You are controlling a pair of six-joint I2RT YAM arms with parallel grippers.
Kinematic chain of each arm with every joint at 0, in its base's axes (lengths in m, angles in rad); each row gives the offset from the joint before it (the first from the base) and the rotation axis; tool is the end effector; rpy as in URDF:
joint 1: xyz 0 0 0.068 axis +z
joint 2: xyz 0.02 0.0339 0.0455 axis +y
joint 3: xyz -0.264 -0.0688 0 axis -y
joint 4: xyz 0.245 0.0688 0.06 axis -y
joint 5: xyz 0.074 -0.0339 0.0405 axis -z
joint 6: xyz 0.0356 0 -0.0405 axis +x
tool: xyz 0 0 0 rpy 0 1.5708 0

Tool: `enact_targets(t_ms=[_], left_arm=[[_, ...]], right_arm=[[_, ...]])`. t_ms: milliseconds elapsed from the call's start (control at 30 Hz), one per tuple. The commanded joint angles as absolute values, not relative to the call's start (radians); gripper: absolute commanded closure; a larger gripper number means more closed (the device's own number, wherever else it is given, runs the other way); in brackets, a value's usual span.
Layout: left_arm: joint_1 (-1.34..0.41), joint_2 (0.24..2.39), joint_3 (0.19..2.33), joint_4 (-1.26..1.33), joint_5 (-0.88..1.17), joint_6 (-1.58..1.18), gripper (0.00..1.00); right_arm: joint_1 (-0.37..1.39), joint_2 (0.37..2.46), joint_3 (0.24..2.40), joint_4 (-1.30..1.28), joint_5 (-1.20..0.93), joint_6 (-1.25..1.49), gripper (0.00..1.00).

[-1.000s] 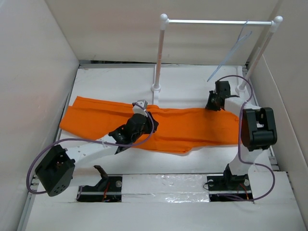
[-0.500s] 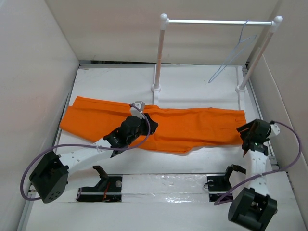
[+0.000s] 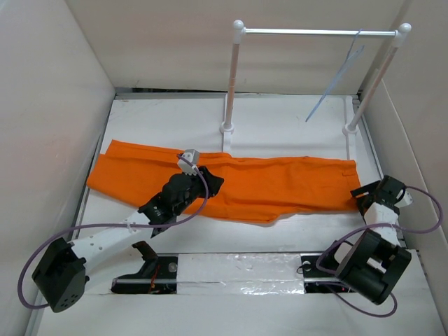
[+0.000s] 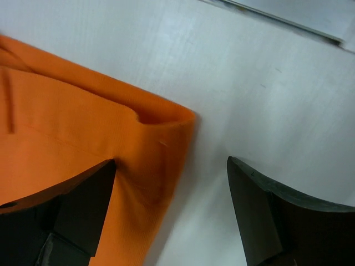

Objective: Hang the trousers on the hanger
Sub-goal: Fold the trousers at the center of the board.

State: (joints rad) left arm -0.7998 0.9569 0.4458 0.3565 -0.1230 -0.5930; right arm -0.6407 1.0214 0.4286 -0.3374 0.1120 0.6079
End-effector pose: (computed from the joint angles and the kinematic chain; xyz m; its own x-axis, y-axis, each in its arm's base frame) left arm 0.1557 -0.1540 0.2450 -0.4396 -0.3435 -0.8299 0.4603 0.7073 -0.5365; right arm 0.1453 -0.1133 0.1638 -0.1577 0.8256 -0.5418 0.8986 0.3474 0.2678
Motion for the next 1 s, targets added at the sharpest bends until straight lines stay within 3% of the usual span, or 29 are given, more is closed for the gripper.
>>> enact_targets(t_ms=[0,100,133,200,233,300,400,467,500,600,667,733,867,967], left_arm=[[-0.785,0.926,0.428,0.417,-0.106,-0.583,0.73],[-0.785,0.953,0.437,0.413,-0.097,-0.584,0.73],[-0.785,0.959,0.442,0.413,-0.095,-0.584,0.73],[-0.785,0.963,0.44,0.411,-0.103,-0.584,0.73],[-0.785,0.963,0.437,0.411,-0.11,-0.587,0.73],[-0.785,0.962,0.431,0.41,-0.118,-0.591,0.74],[-0.785,0.956,0.414,0.407,-0.106,-0.604,0.8],[-0.785,0.937,0.374,0.419,-0.085,-0.615,0.97],[-0.785,0.927,0.353,0.428,-0.078,-0.632,1.0],[-0.785,0.885,0.279,0.427,-0.087,-0.682,1.0],[-0.785,0.856,0.236,0.417,-0.094,-0.707,1.0],[-0.785,0.844,0.2,0.417,-0.092,-0.735,1.0],[-0.795,0.848,0.169,0.402,-0.101,-0.767,1.0],[-0.83,0.865,0.163,0.387,-0.146,-0.793,1.0]], right_arm=[[-0.657,1.055,0.468,-0.23,0.011,0.555,0.14],[-0.683,1.091,0.462,-0.18,-0.058,0.569,0.19],[-0.683,1.107,0.475,-0.157,-0.066,0.569,0.27],[-0.683,1.173,0.509,-0.176,-0.081,0.548,0.5],[-0.683,1.189,0.521,-0.179,-0.086,0.54,0.73],[-0.683,1.169,0.534,-0.184,-0.08,0.529,1.0],[-0.648,0.963,0.522,-0.178,-0.061,0.496,1.0],[-0.589,0.832,0.517,-0.166,-0.063,0.459,1.0],[-0.55,0.775,0.522,-0.179,-0.063,0.447,1.0],[-0.326,0.657,0.551,-0.239,-0.061,0.397,1.0],[-0.085,0.649,0.539,-0.265,-0.045,0.399,1.0],[0.079,0.663,0.509,-0.265,0.033,0.431,1.0],[0.577,0.722,0.514,-0.206,0.222,0.567,1.0],[0.777,0.833,0.637,-0.219,0.385,0.595,1.0]])
